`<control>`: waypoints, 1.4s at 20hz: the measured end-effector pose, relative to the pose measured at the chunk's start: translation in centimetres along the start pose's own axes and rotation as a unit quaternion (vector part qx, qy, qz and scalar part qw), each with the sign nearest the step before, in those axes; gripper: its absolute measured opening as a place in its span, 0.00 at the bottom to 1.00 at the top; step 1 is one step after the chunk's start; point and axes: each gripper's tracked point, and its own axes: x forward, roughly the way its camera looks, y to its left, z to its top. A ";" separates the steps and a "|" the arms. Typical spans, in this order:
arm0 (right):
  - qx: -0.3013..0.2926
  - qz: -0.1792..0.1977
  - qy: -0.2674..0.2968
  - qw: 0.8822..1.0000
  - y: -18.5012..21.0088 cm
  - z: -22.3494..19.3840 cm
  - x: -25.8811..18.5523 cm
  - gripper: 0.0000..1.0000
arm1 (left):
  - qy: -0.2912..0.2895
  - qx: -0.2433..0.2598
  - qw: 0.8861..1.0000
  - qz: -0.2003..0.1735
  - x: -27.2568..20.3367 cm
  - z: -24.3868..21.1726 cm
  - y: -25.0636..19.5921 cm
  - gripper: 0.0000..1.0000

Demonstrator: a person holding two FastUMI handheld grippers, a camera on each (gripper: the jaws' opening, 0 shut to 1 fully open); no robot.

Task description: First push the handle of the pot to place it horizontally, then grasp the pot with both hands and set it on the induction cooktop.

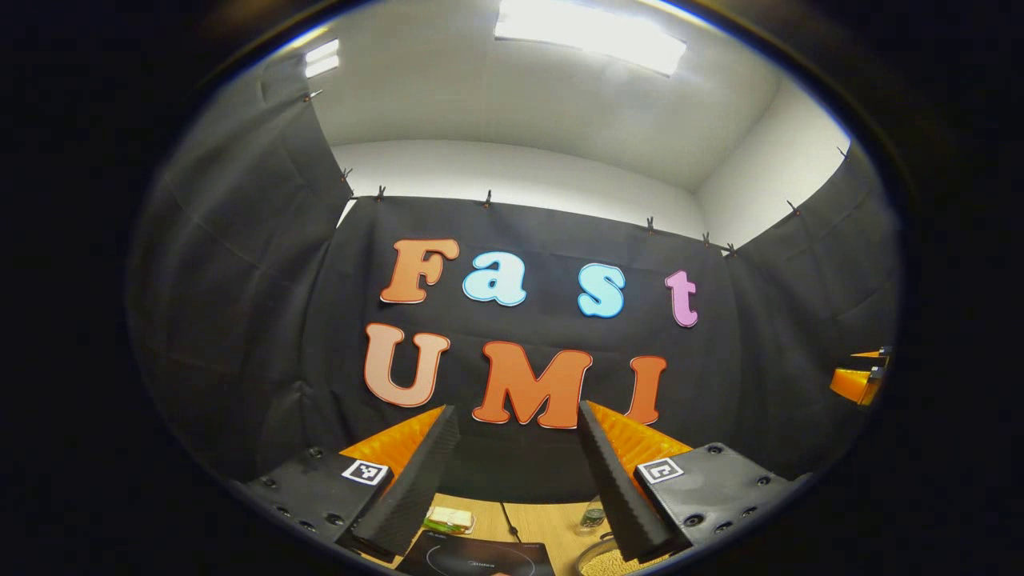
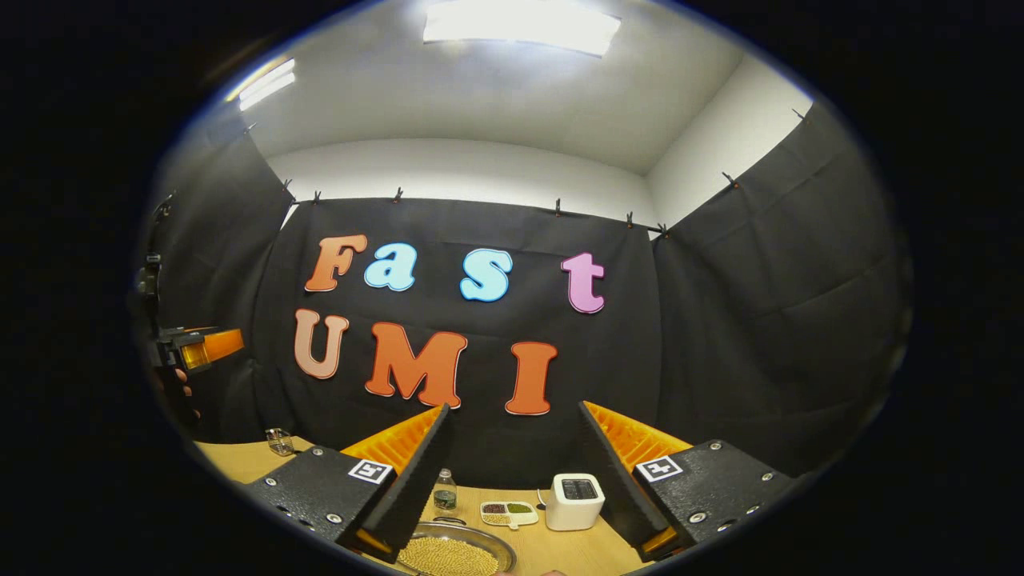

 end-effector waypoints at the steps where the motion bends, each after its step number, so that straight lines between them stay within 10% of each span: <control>1: 0.001 0.003 0.005 1.000 0.2 -0.3 0.0 0.95 | 0.001 -0.001 1.000 0.000 0.0 -0.2 0.0 0.97; 16: 0.013 0.067 0.129 0.989 4.3 -10.0 0.8 0.89 | 0.012 0.005 1.000 0.012 -0.4 -1.5 1.6 0.98; 28: 0.066 0.160 0.351 0.920 10.6 -24.6 -1.4 0.52 | 0.023 0.024 0.999 0.022 -0.7 -3.0 2.3 0.98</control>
